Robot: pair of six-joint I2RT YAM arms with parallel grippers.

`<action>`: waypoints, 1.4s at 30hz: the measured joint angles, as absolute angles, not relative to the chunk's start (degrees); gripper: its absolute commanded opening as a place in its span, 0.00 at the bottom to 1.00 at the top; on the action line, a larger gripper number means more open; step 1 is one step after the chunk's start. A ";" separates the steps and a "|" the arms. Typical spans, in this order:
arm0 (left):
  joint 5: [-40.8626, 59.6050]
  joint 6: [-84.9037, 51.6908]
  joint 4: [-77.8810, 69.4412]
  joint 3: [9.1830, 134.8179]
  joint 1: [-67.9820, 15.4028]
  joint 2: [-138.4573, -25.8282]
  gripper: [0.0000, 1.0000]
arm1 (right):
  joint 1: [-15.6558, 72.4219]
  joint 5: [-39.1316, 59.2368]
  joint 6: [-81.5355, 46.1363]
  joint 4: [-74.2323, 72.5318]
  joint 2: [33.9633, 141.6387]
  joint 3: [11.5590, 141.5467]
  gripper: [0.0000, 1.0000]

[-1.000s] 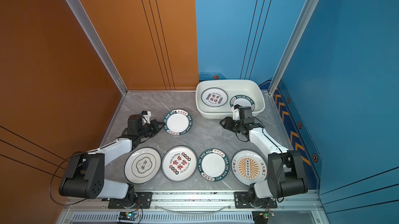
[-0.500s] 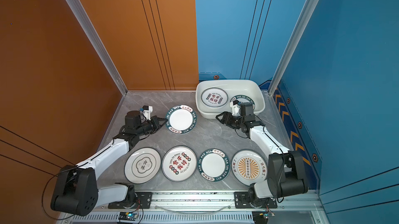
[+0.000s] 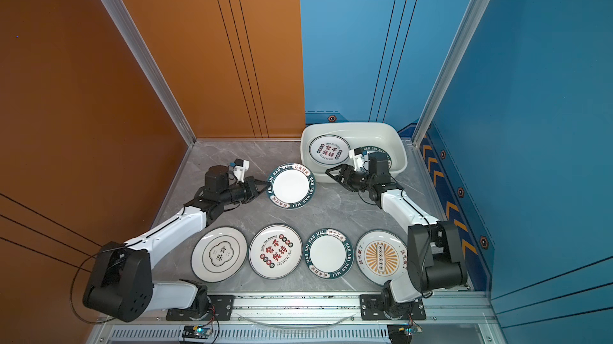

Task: Place the plates into the plastic bin on the countertop
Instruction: 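Grasp the upright plate rim with right gripper beside the left gripper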

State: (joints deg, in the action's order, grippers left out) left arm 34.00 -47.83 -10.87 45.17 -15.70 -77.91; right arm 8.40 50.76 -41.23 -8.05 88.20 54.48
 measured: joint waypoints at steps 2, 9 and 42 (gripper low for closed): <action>34.11 -47.81 -10.85 45.80 -16.23 -78.50 0.00 | 9.30 52.36 -41.63 -8.73 89.60 55.07 0.67; 34.24 -47.77 -10.87 47.75 -17.58 -80.23 0.00 | 12.19 55.92 -41.85 -10.13 92.58 55.86 0.62; 35.20 -44.91 -10.48 51.81 -20.49 -86.19 0.31 | 13.69 59.72 -38.26 -6.48 94.04 55.86 0.00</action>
State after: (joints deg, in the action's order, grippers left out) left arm 35.20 -44.91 -10.48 51.81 -20.49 -86.19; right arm 13.69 59.72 -38.26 -6.48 94.04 55.86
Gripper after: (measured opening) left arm 0.228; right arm 0.100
